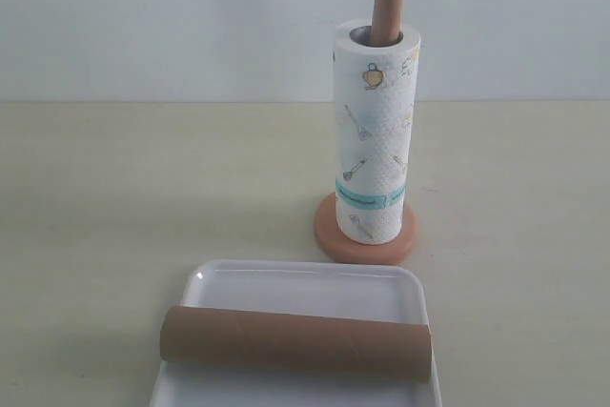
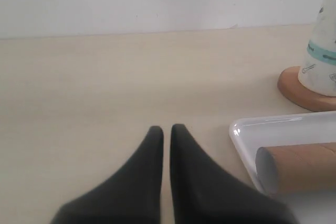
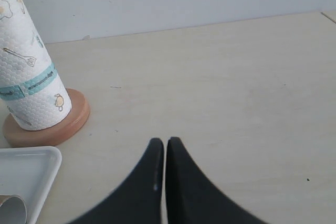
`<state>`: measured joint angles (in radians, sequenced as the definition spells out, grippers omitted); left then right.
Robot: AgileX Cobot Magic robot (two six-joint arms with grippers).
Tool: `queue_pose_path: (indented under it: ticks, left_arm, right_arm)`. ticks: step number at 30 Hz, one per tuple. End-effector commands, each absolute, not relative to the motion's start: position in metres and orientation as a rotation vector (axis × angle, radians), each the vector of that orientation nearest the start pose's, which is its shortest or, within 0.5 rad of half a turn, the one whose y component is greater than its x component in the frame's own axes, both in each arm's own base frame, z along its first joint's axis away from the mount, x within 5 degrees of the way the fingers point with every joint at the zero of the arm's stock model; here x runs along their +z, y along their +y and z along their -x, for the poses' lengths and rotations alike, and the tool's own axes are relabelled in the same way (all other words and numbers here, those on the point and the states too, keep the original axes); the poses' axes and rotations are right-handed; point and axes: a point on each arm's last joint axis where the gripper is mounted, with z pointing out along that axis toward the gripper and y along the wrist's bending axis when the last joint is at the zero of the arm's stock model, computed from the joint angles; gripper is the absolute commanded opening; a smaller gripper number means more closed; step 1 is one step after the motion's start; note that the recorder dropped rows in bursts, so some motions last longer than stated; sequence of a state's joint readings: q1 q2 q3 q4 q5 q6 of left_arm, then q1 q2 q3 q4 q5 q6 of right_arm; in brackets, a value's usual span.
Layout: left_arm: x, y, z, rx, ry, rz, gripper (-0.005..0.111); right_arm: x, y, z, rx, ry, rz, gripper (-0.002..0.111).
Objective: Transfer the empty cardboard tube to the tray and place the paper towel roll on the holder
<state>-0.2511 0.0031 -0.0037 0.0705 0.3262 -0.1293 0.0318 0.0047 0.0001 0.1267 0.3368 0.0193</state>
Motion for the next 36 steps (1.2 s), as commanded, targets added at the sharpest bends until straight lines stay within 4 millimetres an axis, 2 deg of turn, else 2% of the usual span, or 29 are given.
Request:
queue_pose_path:
  ticks: [1,15,36]
  left_arm:
    - [0.183,-0.011,-0.053,-0.215,1.813,-0.139,0.004]
    - [0.183,0.000,-0.054,-0.066,1.814,0.045,0.004]
    - [0.183,0.000,-0.054,-0.064,1.812,0.048,0.004]
  right_arm:
    - [0.183,0.005,-0.054,0.150,1.816,-0.066,0.001]
    - [0.183,0.005,-0.054,0.150,1.816,-0.066,0.001]
    - [0.183,0.005,-0.054,0.150,1.816,-0.066,0.001]
